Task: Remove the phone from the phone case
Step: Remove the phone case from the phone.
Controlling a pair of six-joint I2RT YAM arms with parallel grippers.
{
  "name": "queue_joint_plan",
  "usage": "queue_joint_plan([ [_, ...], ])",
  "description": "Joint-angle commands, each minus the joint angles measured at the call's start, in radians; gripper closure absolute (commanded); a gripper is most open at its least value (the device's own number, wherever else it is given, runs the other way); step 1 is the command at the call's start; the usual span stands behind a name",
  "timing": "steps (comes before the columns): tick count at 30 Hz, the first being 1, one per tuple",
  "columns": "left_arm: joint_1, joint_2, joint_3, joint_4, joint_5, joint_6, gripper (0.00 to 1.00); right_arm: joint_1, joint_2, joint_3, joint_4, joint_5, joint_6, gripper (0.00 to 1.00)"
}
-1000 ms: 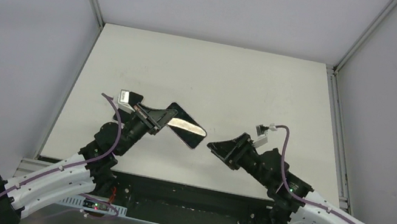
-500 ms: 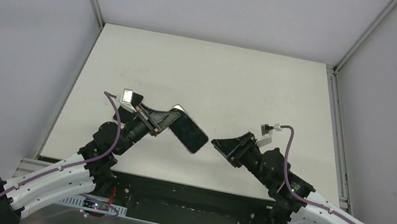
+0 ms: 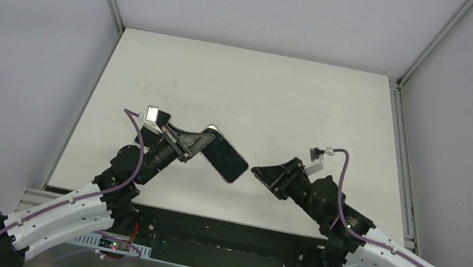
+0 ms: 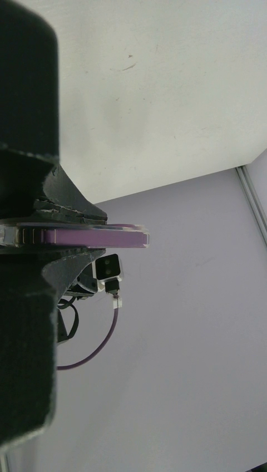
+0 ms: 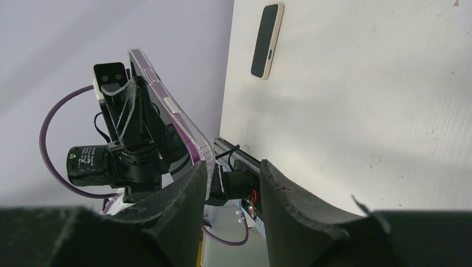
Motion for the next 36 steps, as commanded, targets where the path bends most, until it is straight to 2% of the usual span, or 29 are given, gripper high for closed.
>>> queue_joint_plan([
  [1,-0.002,-0.018,0.052,0.091,0.005,-0.028,1.00,0.004,-0.022,0.040,0.018,-0.014,-0.020,0.57],
  [12,-0.001,-0.009,0.065,0.091,0.009,-0.025,1.00,0.005,0.021,0.081,0.011,-0.078,-0.042,0.58],
  [36,-0.001,-0.016,0.068,0.091,0.020,-0.021,1.00,0.004,0.018,0.070,0.009,-0.042,-0.039,0.60],
])
